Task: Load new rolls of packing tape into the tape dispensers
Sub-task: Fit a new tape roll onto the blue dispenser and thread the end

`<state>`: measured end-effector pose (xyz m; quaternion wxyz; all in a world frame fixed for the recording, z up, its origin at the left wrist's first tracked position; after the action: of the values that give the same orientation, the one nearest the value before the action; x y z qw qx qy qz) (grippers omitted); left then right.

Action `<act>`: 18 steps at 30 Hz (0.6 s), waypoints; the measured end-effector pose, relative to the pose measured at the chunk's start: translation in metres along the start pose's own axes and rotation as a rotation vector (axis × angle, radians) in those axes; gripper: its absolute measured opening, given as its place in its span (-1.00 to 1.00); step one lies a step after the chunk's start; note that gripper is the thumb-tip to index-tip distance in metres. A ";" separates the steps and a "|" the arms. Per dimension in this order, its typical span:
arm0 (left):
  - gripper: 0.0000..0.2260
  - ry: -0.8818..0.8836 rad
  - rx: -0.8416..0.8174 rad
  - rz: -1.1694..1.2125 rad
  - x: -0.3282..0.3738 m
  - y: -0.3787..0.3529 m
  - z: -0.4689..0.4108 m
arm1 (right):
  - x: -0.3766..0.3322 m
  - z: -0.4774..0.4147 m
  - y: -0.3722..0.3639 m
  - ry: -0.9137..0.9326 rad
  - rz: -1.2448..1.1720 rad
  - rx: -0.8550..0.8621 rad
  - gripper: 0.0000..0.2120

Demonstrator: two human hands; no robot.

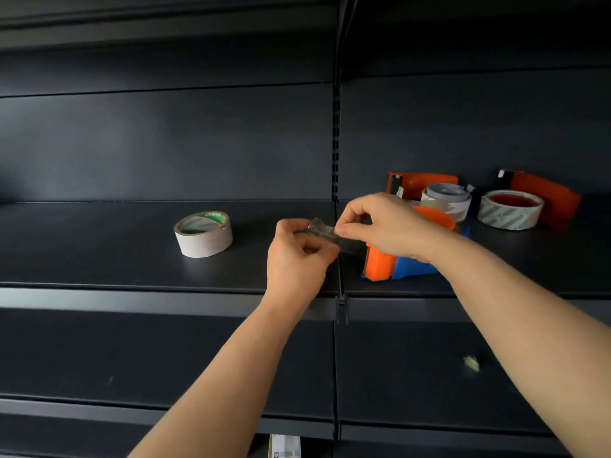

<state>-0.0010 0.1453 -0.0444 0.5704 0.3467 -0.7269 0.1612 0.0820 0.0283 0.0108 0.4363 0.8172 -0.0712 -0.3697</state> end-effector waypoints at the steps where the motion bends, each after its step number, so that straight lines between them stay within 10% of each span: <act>1: -0.61 0.011 -0.001 0.001 0.000 0.000 -0.001 | 0.000 -0.001 -0.001 -0.002 0.017 0.007 -0.96; 18: -0.83 0.164 -0.183 0.140 -0.001 0.003 -0.009 | 0.000 -0.005 0.000 0.015 -0.030 0.018 -0.93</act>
<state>0.0032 0.1536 -0.0419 0.6446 0.2276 -0.7117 0.1616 0.0853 0.0315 0.0120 0.4240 0.8249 -0.0591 -0.3692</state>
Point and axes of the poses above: each hand's wrist, its own z-axis away from the middle knuckle, its own y-axis out of the back of the hand, x = y × z, the point moved 5 cm from there along -z, towards the middle knuckle, and after that the axes turned 6 degrees about x, right-handed, at the moved point
